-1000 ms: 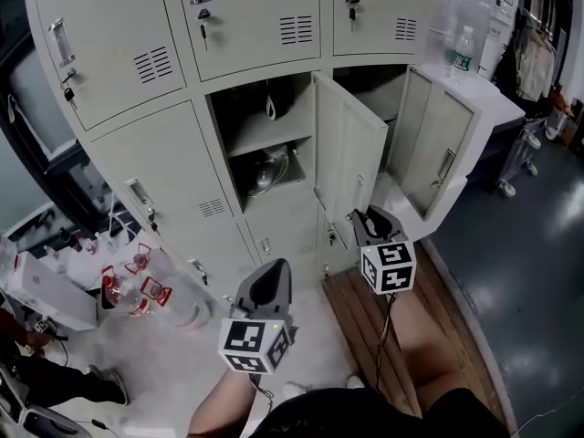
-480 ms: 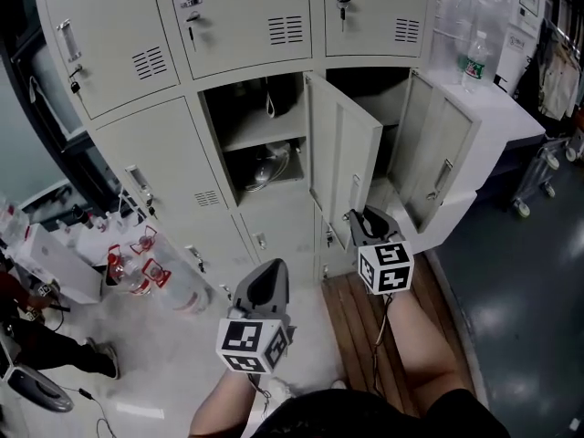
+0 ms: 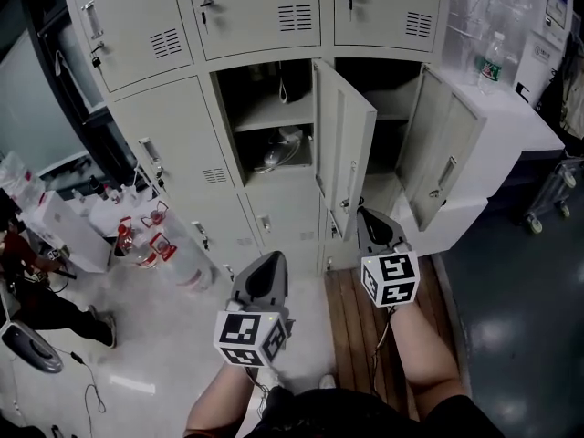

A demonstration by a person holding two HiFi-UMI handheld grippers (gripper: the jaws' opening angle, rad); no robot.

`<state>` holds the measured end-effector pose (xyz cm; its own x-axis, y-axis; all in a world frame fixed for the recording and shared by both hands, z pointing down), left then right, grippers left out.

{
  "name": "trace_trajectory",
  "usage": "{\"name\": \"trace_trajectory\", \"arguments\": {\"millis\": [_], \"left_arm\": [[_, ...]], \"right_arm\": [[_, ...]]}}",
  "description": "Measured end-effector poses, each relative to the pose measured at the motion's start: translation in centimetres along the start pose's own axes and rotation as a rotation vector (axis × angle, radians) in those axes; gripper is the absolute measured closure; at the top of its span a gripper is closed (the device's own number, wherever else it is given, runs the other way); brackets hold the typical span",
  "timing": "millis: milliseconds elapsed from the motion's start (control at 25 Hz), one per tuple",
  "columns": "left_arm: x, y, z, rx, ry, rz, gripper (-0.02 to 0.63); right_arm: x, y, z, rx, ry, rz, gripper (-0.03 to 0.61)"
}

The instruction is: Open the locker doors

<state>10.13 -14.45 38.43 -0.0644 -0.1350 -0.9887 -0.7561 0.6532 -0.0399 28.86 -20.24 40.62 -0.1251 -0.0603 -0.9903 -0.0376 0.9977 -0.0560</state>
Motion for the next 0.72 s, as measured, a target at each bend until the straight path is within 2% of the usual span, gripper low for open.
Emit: {"name": "trace_trajectory", "arguments": {"millis": [360,720], "left_arm": [[0.2,2.8,1.4,0.098,-0.002,0.035,0.614],[0.9,7.9,-1.8,0.256,-0.013,0.048,0.613]], "right_arm": [[2.5,3.7,-5.0,0.213,0.005,0.050,0.577],[4.2,3.7,-12.6,0.405,-0.018,0.076,0.578]]}}
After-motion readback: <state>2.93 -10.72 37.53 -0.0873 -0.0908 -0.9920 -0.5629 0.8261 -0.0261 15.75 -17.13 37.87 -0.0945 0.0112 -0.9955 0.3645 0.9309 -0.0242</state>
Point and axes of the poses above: the fingertips, and each gripper's own axes: y backward along the fingers, z to its right, x out of its top, the point moved 1 cm from there along y, backward along the fingers, and after that the axes turned 12 degrees about -x, right-handed, at the moved point
